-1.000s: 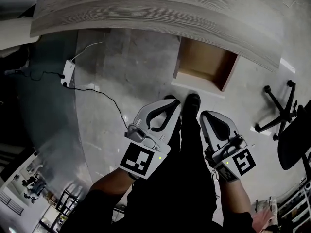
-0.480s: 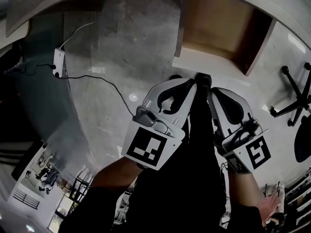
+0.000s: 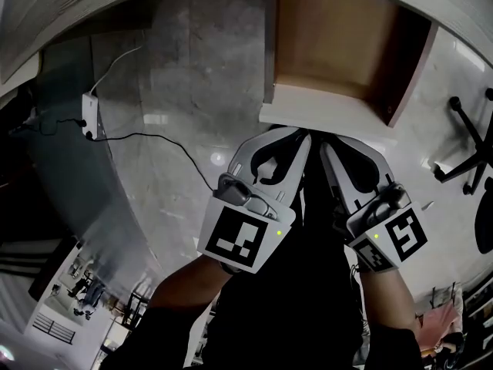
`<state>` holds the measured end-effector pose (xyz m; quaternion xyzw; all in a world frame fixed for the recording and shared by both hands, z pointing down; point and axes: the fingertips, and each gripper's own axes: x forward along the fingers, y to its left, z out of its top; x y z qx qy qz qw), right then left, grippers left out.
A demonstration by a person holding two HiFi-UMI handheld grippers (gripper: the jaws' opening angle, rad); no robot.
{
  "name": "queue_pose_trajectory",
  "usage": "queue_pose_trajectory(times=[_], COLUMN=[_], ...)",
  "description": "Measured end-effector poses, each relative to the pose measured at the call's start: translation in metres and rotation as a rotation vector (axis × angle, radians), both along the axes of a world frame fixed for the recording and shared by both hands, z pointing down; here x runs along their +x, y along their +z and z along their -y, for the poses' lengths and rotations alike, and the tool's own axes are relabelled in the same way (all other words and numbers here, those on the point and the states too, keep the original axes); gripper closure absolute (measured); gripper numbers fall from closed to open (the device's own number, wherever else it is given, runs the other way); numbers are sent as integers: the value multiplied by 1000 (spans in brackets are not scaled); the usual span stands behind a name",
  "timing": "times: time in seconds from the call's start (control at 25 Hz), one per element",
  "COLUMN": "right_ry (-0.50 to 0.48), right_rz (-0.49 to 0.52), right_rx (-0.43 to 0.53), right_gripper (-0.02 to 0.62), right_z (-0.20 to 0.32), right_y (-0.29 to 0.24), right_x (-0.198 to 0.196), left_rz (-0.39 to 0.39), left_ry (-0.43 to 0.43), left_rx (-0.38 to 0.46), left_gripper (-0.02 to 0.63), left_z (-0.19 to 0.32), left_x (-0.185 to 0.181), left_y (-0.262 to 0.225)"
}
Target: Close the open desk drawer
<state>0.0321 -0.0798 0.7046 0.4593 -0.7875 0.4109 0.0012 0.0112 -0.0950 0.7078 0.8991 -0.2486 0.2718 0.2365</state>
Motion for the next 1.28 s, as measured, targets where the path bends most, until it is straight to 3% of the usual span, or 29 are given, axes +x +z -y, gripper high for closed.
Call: queue_pose_trajectory(times=[0.16,0.32,0.68,0.92,1.08,1.28], right_ry=[37,31,71,132,120,113], right_rz=[36,-13,-8,0,-16,-26], right_rx=[-32,-41,-35,42,116,131], right_gripper=[511,511,566,572,574,577], right_z=[10,8,13,40,60,78], right_y=[9,14,-2,-30,-51,-58], right_x=[0,0,4,19,20,21], left_rz=[19,9,-1,-24,-45,-91], left_ry=[-79,-78,-64,-75,-131,-155], left_rx=[-76,-63,-43,3,8,50], left_gripper=[598,598,598,598,598,598], left_z=[3,8,13,32,47,69], left_x=[-11,-7,-6,-1,1,13], left_y=[15,14,-2,-20,-25,-34])
